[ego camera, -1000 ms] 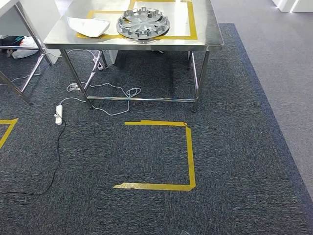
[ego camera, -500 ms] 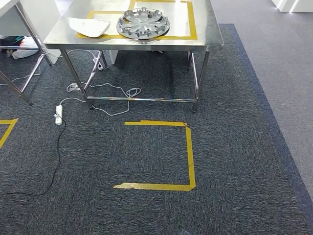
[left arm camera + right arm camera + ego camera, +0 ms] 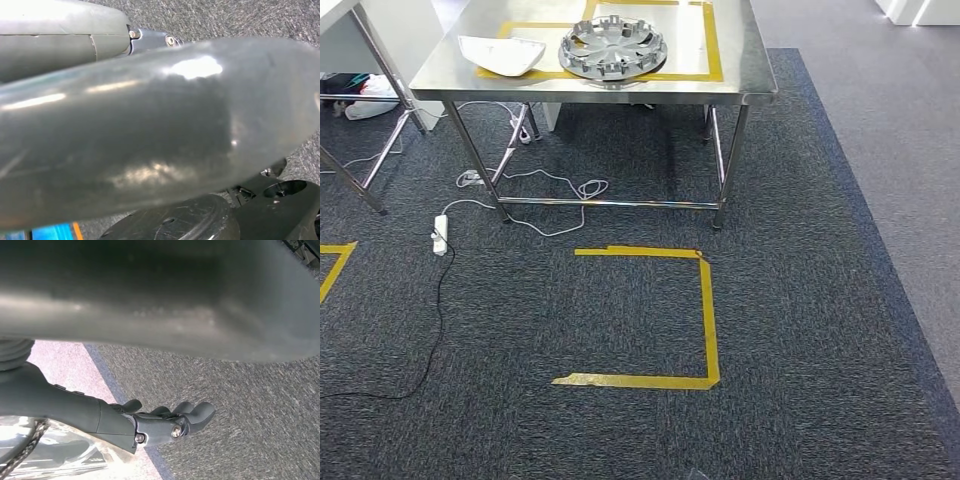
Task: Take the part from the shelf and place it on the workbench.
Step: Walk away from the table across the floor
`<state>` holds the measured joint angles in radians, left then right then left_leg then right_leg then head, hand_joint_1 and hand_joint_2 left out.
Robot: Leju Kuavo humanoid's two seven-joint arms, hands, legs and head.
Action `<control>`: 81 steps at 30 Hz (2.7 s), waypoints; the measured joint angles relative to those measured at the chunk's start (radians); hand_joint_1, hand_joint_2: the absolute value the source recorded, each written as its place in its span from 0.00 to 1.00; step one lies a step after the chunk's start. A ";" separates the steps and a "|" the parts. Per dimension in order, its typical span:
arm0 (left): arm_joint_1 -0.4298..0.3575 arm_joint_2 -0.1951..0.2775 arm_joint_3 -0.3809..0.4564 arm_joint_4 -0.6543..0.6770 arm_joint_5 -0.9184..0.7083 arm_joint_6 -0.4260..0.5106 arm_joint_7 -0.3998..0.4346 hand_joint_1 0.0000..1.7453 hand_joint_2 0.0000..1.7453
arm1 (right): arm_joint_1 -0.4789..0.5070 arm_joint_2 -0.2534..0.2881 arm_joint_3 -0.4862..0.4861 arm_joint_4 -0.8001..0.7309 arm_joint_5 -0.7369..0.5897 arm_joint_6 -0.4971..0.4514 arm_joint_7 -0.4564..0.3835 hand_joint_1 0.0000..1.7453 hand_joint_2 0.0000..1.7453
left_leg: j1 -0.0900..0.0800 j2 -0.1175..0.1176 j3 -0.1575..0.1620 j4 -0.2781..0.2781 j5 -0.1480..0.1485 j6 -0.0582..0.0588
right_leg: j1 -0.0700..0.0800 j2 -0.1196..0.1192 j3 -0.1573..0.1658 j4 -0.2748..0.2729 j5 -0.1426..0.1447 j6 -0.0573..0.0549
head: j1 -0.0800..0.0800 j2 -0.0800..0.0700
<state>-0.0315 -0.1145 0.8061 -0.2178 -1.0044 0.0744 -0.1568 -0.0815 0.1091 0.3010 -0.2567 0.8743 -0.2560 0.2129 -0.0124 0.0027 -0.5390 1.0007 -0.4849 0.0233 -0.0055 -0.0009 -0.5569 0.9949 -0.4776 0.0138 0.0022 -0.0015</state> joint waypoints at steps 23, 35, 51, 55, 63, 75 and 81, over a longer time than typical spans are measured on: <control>-0.009 0.009 0.002 0.001 -0.004 0.023 -0.018 0.00 0.00 | 0.023 -0.005 0.005 -0.001 -0.004 -0.131 0.013 0.00 0.00 | 0.031 -0.064 -0.062 0.049 0.011 -0.043 | -0.030 0.022 0.043 0.022 -0.059 0.004 | -0.006 0.000; -0.010 0.009 0.002 0.001 -0.003 0.021 -0.013 0.00 0.00 | 0.027 -0.006 0.005 -0.004 0.002 -0.128 0.014 0.00 0.00 | 0.000 0.068 -0.031 0.029 -0.007 -0.004 | 0.002 -0.121 0.038 0.021 -0.064 0.002 | -0.013 0.000; -0.007 0.006 0.009 0.003 0.000 0.003 -0.015 0.00 0.00 | 0.029 -0.013 0.007 -0.011 0.005 -0.102 0.002 0.00 0.00 | 0.010 -0.141 -0.056 0.022 0.023 -0.005 | -0.007 0.086 0.028 0.019 -0.050 -0.003 | -0.007 0.000; -0.006 0.008 0.010 0.004 0.000 -0.001 -0.017 0.00 0.00 | 0.029 -0.014 0.008 -0.015 0.005 -0.101 0.000 0.00 0.00 | 0.007 -0.044 -0.103 0.117 -0.033 -0.027 | -0.012 0.025 0.042 0.001 -0.042 -0.021 | -0.018 0.000; -0.005 0.009 0.010 0.004 -0.001 -0.010 -0.030 0.00 0.00 | 0.030 -0.015 0.012 -0.021 0.000 -0.099 -0.020 0.00 0.00 | 0.017 0.058 -0.066 0.063 0.020 -0.036 | -0.007 -0.092 0.062 0.002 -0.068 -0.007 | -0.021 0.000; -0.004 0.008 0.016 0.004 0.000 -0.019 -0.033 0.00 0.00 | 0.036 -0.016 0.024 -0.032 -0.003 -0.104 -0.034 0.00 0.00 | 0.009 -0.055 -0.041 0.008 0.022 0.014 | -0.009 0.002 -0.084 0.264 -0.167 0.022 | -0.010 0.000; -0.004 0.006 0.019 0.004 0.000 -0.020 -0.033 0.00 0.00 | 0.034 -0.016 0.025 -0.032 -0.008 -0.104 -0.039 0.00 0.00 | 0.012 -0.130 -0.049 0.023 0.016 -0.013 | -0.014 0.073 0.009 0.026 -0.044 0.010 | -0.012 0.000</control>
<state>-0.0355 -0.1081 0.8247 -0.2136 -1.0040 0.0542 -0.1900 -0.0477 0.0927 0.3264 -0.2889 0.8666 -0.3599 0.1736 -0.0001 -0.1276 -0.5880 1.0235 -0.4690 0.0104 -0.0190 0.0726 -0.5482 1.0214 -0.5212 0.0239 -0.0094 -0.0015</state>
